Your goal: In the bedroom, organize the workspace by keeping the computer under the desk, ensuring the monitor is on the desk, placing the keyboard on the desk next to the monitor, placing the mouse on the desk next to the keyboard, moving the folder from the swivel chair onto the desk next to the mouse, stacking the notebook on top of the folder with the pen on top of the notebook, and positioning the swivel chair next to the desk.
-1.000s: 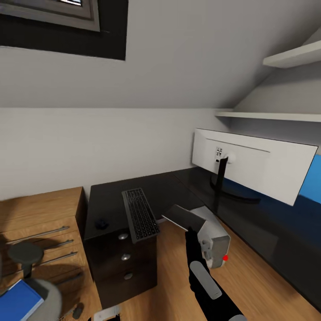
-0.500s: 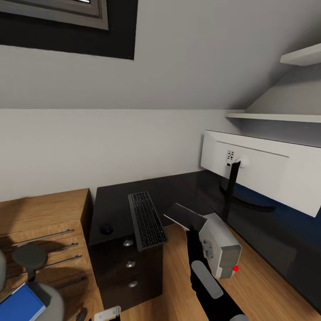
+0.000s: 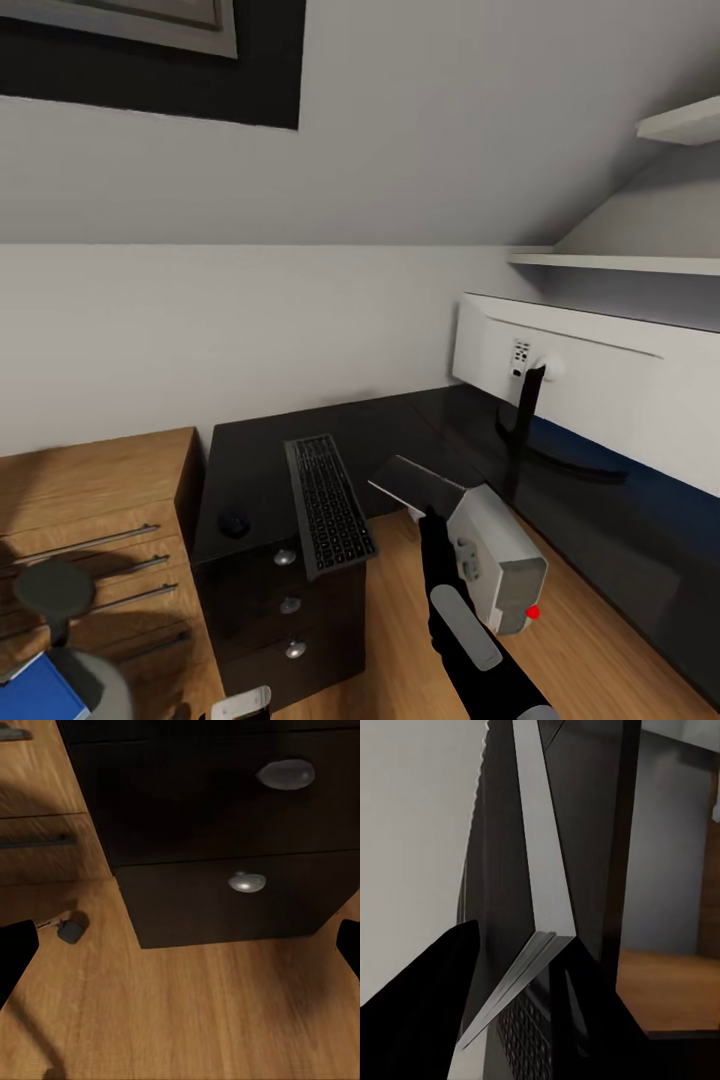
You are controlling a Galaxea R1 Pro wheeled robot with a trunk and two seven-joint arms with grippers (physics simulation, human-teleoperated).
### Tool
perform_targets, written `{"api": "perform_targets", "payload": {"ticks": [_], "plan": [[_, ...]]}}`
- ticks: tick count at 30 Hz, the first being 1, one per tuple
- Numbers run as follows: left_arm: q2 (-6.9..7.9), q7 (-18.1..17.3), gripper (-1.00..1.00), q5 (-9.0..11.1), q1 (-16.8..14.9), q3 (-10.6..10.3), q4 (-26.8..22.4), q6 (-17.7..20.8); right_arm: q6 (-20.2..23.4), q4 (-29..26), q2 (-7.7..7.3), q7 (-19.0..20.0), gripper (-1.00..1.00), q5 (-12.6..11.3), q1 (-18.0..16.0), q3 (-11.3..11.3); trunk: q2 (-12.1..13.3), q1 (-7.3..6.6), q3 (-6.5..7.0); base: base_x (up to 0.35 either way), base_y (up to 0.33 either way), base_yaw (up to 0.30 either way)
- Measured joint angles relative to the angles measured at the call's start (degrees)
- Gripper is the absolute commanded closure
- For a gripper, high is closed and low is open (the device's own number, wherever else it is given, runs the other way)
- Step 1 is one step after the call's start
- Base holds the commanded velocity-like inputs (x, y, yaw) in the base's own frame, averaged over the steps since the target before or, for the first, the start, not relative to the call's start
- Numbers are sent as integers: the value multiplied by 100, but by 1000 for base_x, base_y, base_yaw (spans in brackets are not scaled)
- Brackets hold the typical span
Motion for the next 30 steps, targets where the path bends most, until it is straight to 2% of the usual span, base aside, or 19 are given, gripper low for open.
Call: {"api": "perform_targets", "payload": {"ticks": [4, 10, 13, 21, 24, 25, 30], "plan": [[0, 2, -100, 0, 0, -3, 0, -1, 34, 17, -18, -42, 100, -9, 0, -11, 0, 2, 0, 99, 0, 0], [0, -19, -100, 0, 0, -5, 2, 4, 55, 62, -160, -272, 100, -32, -8, -21, 0, 0, 0, 236, 0, 0], [0, -26, -100, 1, 0, -5, 4, 18, 198, 72, -212, -538, 100, -39, -15, -21, 0, -1, 0, 280, 0, 0], [0, -20, -100, 0, 0, -8, 0, 26, 304, 137, -223, -618, 100, -9, -27, -20, 0, 2, 0, 76, 0, 0], [0, -19, -100, 0, 0, -6, 0, 25, 311, 321, -224, -623, 100, -9, -77, -21, 0, 2, 0, 9, 0, 0], [-2, -19, -100, 0, 0, -11, 0, 25, 347, 577, -224, -623, 100, -22, -203, -26, 1, 3, 0, 3, 0, 0], [-3, -19, -100, 0, 0, -13, 0, 31, 443, 828, -217, -617, 100, 0, -340, -22, 0, 2, 0, 1, 0, 0]]}}
